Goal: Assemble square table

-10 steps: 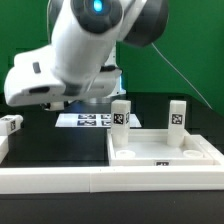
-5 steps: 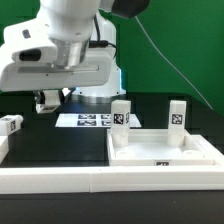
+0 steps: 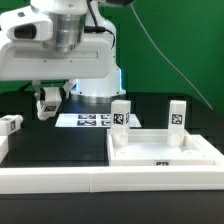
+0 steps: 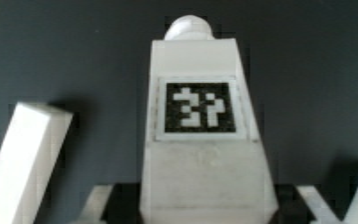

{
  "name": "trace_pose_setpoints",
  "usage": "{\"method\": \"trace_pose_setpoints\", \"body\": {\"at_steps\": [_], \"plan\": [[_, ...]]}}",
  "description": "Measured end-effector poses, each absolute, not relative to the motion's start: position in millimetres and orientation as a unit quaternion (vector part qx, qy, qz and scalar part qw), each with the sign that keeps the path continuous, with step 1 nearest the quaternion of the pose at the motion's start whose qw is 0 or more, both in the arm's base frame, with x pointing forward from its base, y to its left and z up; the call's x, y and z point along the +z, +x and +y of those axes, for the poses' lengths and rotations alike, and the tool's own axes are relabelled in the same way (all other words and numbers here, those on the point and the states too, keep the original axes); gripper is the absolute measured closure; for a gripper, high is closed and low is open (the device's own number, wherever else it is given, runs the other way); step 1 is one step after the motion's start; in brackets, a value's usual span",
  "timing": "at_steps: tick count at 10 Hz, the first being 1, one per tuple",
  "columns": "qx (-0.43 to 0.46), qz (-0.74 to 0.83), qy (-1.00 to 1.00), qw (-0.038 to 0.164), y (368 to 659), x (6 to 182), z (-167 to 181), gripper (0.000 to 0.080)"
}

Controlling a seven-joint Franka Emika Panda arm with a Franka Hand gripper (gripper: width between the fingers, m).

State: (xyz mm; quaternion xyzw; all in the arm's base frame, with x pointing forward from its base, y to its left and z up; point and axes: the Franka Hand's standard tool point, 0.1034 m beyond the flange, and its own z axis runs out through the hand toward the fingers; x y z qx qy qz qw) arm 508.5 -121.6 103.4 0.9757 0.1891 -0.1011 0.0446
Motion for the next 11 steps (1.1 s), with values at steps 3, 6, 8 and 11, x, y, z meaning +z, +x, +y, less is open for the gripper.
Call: {"method": "trace_pose_setpoints", "body": {"at_steps": [3,6,8,11], "plan": [[-0.005,0.19,0.981,0.047,510,100.7,-127,0.0509],[0.036,0.194,0.979,0.05,517,104.7,-103,0.0509],[0.041,0.181,0.982,0.047,527,107.0,-81,0.0509],[0.041,0.189,0.98,0.048,528,106.6,-77,0.0509]]}}
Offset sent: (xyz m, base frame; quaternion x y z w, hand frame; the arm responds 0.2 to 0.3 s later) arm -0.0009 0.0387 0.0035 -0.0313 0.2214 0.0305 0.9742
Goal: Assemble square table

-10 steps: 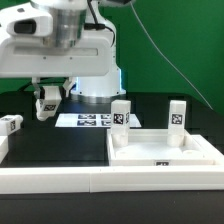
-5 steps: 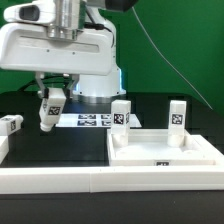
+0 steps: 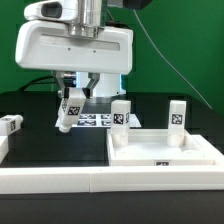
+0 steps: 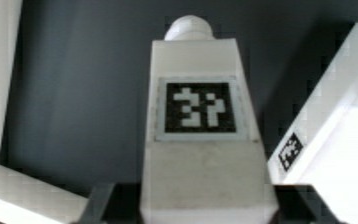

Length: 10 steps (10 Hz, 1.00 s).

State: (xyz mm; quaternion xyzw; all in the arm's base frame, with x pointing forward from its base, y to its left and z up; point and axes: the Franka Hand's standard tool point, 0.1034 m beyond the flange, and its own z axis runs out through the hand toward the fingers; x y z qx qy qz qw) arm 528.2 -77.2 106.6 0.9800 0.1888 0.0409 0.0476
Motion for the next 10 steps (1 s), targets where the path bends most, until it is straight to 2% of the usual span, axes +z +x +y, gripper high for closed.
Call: {"method": "trace_pose_setpoints", "body": {"at_steps": [2,3,5,8,10], "plan": [[0.041,0.188,0.98,0.047,529,106.7,-74,0.0509],[0.041,0.181,0.982,0.043,534,109.9,-61,0.0509],[0.031,0.18,0.983,0.033,557,125.0,-34,0.0509],[0.042,0.184,0.981,0.034,584,136.9,-10,0.0509],[0.051,0.184,0.981,0.037,584,134.7,-16,0.0509]]}}
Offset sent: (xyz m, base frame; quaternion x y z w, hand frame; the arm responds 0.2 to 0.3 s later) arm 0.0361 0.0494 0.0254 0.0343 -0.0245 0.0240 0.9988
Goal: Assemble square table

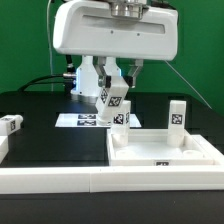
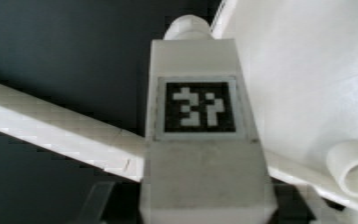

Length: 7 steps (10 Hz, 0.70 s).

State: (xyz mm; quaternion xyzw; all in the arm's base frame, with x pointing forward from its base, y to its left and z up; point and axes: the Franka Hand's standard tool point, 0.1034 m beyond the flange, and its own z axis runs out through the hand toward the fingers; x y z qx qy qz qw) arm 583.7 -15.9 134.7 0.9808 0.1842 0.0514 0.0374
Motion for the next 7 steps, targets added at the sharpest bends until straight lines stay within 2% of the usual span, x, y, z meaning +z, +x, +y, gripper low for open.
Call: {"method": "trace_pose_setpoints", "body": {"at_steps": [2,4,7], "plan": [[0.069,0.184,0.98,0.034,578,125.9,-24,0.0509],[0.137,0.174,0.974,0.041,587,127.8,-16,0.0509],[0.156,0.164,0.974,0.034,591,125.5,-3,0.0509]]}}
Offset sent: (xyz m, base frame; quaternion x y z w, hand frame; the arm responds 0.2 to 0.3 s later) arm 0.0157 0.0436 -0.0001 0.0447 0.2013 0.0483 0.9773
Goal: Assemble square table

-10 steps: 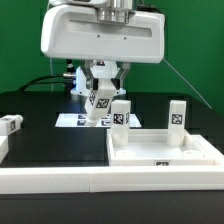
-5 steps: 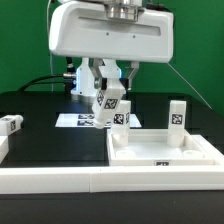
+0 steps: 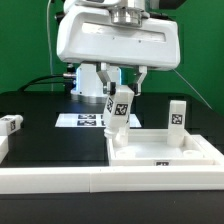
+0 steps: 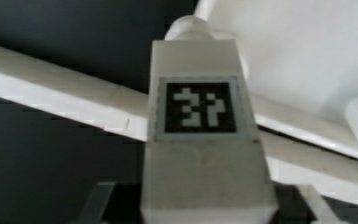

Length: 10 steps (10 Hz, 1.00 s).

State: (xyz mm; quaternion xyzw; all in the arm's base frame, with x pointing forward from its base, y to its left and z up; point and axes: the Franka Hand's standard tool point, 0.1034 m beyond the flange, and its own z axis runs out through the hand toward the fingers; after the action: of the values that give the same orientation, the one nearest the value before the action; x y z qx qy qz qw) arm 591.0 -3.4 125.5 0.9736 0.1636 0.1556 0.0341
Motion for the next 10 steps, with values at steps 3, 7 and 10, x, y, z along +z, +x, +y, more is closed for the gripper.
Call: {"method": "trace_pose_setpoints", "body": {"at_steps": [3,7,10], "plan": [[0.155,0.161,0.974,0.032,590,124.0,-1,0.0509],[0.157,0.155,0.975,0.01,597,125.8,45,0.0509],[0.157,0.149,0.976,0.006,605,132.4,49,0.0509]]}}
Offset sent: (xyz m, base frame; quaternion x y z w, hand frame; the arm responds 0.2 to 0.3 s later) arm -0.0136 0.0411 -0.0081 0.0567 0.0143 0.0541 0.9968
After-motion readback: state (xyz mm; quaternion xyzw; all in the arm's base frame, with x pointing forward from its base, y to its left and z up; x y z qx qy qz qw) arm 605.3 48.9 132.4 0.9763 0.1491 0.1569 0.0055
